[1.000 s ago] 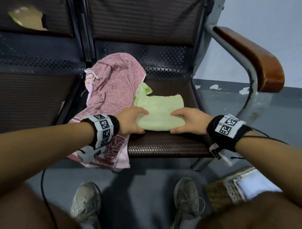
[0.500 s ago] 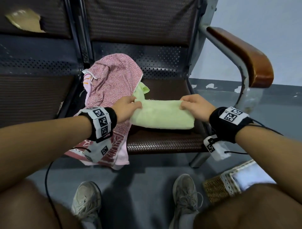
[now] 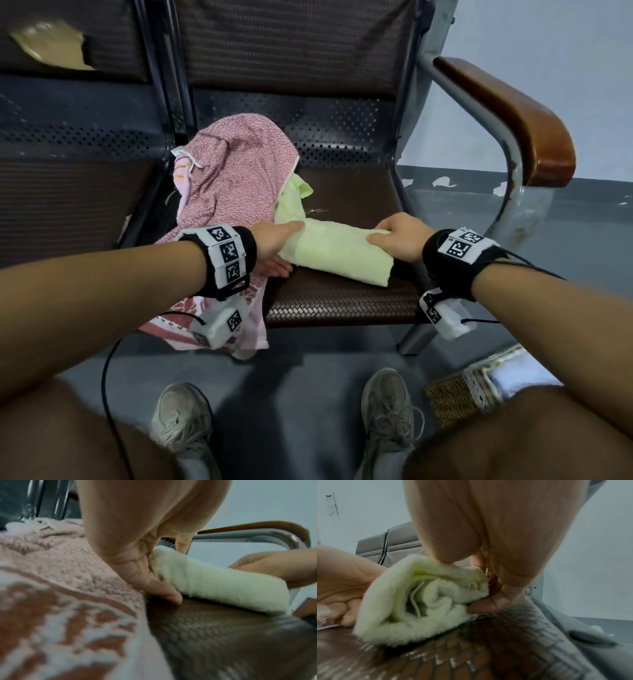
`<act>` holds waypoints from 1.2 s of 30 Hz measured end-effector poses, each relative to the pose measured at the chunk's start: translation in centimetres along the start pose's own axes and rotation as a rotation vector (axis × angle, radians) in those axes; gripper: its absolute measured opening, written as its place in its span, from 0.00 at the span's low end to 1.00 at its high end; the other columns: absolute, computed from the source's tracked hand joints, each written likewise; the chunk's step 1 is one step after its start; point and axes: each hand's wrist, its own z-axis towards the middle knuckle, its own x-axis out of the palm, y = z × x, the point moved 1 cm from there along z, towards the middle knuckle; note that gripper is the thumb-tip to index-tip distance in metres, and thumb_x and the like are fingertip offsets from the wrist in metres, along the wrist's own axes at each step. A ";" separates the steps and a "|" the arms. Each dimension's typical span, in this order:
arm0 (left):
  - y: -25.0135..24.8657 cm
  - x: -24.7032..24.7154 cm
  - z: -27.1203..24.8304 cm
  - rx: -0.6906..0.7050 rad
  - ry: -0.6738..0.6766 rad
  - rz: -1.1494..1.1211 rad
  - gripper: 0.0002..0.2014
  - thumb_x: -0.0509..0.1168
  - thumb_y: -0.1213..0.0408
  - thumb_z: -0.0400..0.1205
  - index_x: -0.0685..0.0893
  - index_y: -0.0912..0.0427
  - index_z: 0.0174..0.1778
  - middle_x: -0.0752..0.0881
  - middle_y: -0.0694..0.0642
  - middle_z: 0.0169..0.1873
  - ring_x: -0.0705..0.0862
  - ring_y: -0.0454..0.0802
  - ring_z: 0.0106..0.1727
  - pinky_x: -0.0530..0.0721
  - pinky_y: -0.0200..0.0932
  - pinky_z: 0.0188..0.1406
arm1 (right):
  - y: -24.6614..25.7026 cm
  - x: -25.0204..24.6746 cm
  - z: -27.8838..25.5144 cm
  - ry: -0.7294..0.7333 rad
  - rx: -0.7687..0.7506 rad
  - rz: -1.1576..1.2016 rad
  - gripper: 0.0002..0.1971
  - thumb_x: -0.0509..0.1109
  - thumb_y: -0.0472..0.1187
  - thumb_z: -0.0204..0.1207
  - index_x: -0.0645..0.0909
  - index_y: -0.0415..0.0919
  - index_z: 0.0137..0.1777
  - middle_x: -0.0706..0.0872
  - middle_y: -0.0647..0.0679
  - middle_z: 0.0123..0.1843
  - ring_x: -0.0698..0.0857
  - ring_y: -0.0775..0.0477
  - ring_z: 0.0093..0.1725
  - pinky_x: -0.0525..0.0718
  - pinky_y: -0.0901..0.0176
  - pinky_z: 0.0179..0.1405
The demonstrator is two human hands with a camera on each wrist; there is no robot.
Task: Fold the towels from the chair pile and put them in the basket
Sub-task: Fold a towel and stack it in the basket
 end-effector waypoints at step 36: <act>-7.1 33.2 -11.9 0.524 0.743 0.279 0.18 0.74 0.61 0.78 0.82 0.61 0.62 0.90 0.56 0.55 0.90 0.54 0.53 0.90 0.48 0.50 | -23.9 -3.1 -28.1 -0.510 0.511 1.302 0.15 0.65 0.38 0.84 0.81 0.34 0.68 0.88 0.41 0.57 0.89 0.46 0.51 0.89 0.57 0.39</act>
